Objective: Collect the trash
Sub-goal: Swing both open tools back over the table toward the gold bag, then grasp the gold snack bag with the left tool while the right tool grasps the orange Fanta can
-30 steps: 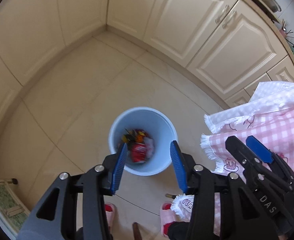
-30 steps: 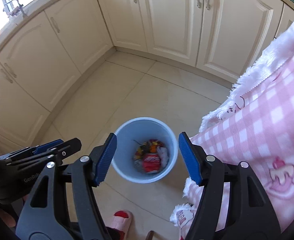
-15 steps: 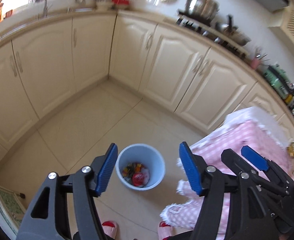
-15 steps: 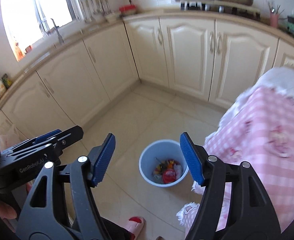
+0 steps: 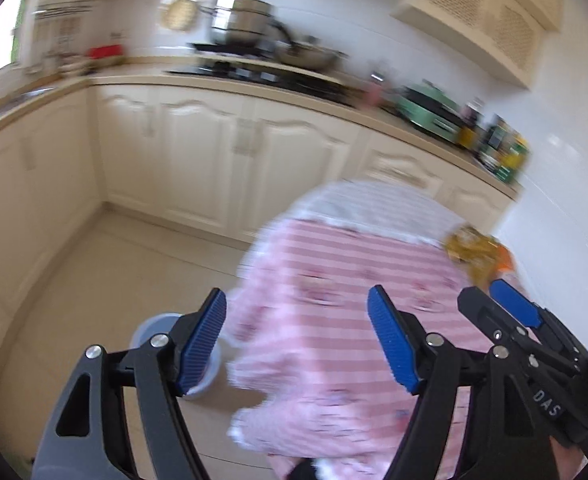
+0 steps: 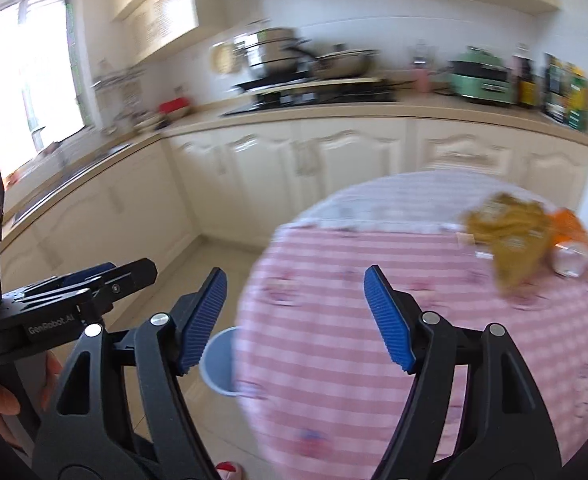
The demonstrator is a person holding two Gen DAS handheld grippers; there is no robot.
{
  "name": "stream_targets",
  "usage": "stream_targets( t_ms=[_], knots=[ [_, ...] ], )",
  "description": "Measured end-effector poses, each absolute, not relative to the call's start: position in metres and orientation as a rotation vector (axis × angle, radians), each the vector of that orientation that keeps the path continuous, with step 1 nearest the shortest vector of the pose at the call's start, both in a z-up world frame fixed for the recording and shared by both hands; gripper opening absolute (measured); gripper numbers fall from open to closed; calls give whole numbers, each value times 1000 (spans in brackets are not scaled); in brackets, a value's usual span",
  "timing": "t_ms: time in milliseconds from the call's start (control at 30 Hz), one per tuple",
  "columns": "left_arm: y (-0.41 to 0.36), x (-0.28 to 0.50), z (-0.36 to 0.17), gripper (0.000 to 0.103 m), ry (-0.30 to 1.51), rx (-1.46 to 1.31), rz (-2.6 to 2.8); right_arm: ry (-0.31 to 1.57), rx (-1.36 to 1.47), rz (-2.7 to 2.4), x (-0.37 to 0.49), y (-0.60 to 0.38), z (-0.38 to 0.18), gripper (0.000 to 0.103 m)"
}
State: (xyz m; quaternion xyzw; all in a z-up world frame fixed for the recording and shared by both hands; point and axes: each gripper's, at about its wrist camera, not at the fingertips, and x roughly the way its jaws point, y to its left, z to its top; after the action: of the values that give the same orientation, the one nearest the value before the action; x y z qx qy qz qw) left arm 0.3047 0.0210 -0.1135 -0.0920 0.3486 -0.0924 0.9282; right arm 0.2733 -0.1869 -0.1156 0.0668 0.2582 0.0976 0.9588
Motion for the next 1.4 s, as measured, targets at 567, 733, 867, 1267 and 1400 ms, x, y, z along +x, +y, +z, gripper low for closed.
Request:
stream_targets(
  t_ms=[567, 733, 867, 1267, 1400],
  knots=[
    [-203, 399, -168, 72, 908, -139, -489, 535, 338, -161, 274, -406, -160, 72],
    [-229, 426, -185, 72, 922, -132, -448, 542, 376, -184, 288, -435, -167, 73],
    [-236, 446, -196, 72, 938, -173, -409, 545, 456, -184, 309, -465, -170, 73],
    [-254, 465, -194, 18, 921, -168, -456, 633, 752, -110, 383, -528, -203, 73],
    [-243, 458, -179, 12, 826, -208, -424, 652, 825, -79, 393, -535, -214, 73]
  ],
)
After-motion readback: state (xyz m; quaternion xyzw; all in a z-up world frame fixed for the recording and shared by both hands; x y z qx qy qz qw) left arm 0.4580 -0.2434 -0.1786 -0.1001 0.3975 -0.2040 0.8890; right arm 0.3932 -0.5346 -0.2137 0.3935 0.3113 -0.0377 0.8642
